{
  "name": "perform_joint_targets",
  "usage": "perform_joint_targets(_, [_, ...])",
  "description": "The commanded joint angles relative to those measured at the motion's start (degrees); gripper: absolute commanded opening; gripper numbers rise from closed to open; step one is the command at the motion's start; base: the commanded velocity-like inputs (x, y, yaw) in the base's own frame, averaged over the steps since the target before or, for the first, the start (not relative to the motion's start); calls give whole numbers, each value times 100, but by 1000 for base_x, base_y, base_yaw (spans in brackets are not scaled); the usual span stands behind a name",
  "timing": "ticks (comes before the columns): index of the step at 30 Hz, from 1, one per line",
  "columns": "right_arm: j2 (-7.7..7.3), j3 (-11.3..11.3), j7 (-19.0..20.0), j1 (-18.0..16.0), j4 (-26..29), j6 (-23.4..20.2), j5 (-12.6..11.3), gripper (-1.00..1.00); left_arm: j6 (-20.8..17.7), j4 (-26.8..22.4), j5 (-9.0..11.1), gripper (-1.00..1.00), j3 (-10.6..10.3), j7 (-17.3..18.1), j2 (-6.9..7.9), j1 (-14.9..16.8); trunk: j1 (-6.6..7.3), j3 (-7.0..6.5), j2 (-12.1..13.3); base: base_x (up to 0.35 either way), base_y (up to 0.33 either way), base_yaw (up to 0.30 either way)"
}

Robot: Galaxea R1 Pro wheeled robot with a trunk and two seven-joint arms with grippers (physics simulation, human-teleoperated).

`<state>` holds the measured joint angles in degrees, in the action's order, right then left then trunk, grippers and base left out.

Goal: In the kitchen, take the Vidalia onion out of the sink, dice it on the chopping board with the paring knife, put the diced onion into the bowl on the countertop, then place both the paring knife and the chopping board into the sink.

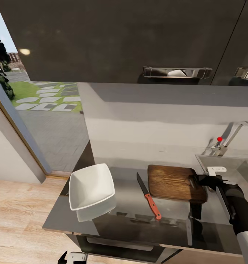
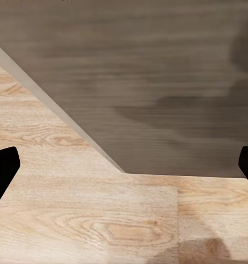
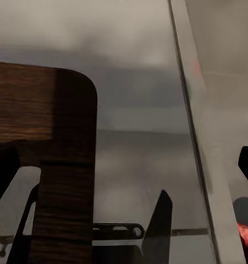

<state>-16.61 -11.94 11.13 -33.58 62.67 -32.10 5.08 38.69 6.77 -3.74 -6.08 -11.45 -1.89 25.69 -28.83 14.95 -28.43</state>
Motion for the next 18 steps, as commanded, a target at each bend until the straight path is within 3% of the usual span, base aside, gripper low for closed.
perform_joint_targets(1, [0,-10,47,-5,8,-26,55,100,24,-211,-74,100,-42,-59,-5,15,-3,9,-11,0,0,0])
perform_joint_targets(18, [0,-10,47,-4,9,-24,55,100,24,-212,-74,100,-42,-59,-5,15,-3,9,-11,0,0,0])
